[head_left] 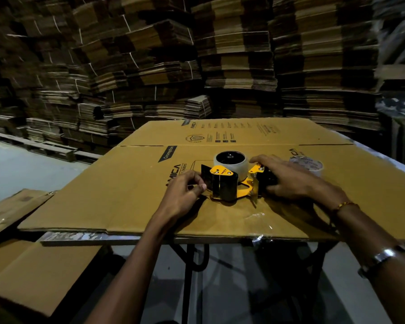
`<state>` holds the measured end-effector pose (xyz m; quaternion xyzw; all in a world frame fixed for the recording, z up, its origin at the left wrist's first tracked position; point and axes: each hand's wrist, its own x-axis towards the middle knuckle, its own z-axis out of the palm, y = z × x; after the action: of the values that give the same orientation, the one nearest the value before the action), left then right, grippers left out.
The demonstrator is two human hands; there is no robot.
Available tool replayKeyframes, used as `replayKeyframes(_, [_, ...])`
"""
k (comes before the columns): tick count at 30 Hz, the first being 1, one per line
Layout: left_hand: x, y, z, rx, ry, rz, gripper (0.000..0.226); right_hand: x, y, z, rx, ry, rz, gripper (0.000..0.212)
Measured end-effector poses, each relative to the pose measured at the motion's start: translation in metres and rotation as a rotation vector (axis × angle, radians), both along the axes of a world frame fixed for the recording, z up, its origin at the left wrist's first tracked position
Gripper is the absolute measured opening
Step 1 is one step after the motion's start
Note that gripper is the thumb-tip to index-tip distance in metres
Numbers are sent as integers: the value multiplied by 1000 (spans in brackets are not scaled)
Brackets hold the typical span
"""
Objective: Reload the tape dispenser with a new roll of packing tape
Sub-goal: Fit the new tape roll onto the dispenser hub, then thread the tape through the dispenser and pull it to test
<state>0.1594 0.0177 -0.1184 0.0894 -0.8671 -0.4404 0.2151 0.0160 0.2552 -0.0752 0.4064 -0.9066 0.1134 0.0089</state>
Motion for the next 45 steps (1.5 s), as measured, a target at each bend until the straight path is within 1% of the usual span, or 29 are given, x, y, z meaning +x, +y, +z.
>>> replayKeyframes(2, [-1,-1,-1,-22,5,0,11,-5,8,8,-70,-187,113,74])
replayKeyframes(4, [-2,-1,-2,-48,9,10,6,-4,15,15,-142,-341,170,69])
replayKeyframes(6, [-3,-1,-3,-68,15,21,6,-3,19,17,-155,-404,182,72])
replayKeyframes(9, [-4,-2,-4,-85,21,17,6,-3,16,15,-165,-371,188,66])
replayKeyframes(11, [-6,-3,-4,-95,24,17,7,-1,13,16,-188,-362,154,63])
replayKeyframes(14, [-8,-2,-4,-100,5,35,7,3,1,18,-166,-318,87,63])
replayKeyframes(15, [-9,-1,-4,-99,0,36,6,6,-5,14,-171,-265,72,60])
replayKeyframes(17, [-10,-2,-3,-85,5,34,6,10,-19,2,-165,-75,45,57])
replayKeyframes(18, [-10,-3,-3,-76,12,33,6,12,-25,-2,-149,10,32,60])
replayKeyframes(19, [-9,-4,-3,-64,16,29,7,14,-27,-4,-147,44,26,66])
replayKeyframes(20, [-9,-5,-3,-52,17,21,7,14,-28,-2,-157,14,23,71])
replayKeyframes(22, [-8,-6,-2,-41,13,-4,7,11,-21,7,-172,-113,19,79])
replayKeyframes(23, [-9,-6,-1,-38,13,-17,6,8,-16,10,-141,-140,21,83])
replayKeyframes(26, [-11,-11,-1,6,8,-49,6,3,-5,9,45,-71,7,93])
replayKeyframes(28, [-14,-15,0,70,-11,-74,6,2,-4,5,90,-59,-3,91])
replayKeyframes(30, [-18,-18,3,150,-20,-98,7,-2,-5,6,82,-146,13,86])
replayKeyframes(33, [-32,-28,13,321,8,-145,6,-12,-9,19,42,-364,52,81])
replayKeyframes(35, [-47,-40,24,329,14,-200,6,-23,-11,28,13,-475,47,71])
replayKeyframes(37, [-68,-52,36,331,-1,-262,7,-37,-15,33,-15,-550,40,63])
replayKeyframes(41, [-102,-68,54,492,-19,-318,12,-60,-21,34,-43,-673,21,64])
replayKeyframes(43, [-110,-71,60,564,-42,-313,13,-66,-22,34,-56,-756,19,58])
replayKeyframes(45, [-112,-74,69,621,-67,-262,13,-71,-24,38,-78,-823,29,54])
